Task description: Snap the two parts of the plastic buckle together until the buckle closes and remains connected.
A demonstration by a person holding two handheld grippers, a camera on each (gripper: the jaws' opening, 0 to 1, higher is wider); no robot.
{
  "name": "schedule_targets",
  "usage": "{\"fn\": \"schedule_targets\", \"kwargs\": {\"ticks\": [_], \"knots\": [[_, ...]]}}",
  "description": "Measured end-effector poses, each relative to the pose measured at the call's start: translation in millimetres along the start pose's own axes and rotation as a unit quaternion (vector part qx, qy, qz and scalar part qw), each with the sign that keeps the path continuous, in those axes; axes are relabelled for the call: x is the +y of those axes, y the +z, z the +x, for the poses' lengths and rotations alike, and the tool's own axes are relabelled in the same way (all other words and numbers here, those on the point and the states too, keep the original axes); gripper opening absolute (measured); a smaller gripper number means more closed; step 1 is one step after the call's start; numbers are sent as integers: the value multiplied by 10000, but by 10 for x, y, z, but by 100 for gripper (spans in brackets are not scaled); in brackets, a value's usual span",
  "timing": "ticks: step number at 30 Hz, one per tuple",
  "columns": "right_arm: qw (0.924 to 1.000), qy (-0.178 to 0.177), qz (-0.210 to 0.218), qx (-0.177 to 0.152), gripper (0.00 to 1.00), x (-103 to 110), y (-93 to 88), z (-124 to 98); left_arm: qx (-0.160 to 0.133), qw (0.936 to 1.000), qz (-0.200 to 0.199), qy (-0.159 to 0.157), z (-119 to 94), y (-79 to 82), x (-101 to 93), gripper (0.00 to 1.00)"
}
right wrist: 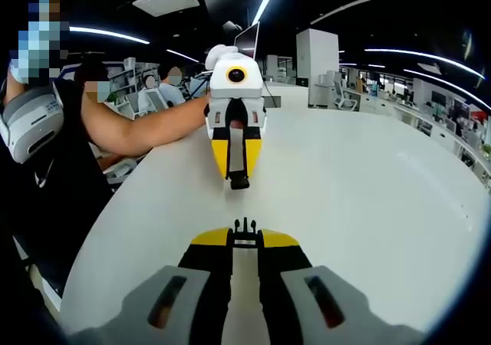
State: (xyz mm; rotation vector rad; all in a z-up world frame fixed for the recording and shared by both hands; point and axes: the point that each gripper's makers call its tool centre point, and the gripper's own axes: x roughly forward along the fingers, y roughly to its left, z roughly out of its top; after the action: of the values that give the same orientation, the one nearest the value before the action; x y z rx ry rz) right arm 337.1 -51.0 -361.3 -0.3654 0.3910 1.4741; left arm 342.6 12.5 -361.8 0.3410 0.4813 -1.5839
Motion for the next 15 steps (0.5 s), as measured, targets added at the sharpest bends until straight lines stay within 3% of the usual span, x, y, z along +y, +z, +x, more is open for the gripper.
{"fn": "schedule_targets", "kwargs": {"ticks": [15], "knots": [[10000,49,34,-52,11,13,2,23,16,10000,8,-2,24,-6,-20,10]]}}
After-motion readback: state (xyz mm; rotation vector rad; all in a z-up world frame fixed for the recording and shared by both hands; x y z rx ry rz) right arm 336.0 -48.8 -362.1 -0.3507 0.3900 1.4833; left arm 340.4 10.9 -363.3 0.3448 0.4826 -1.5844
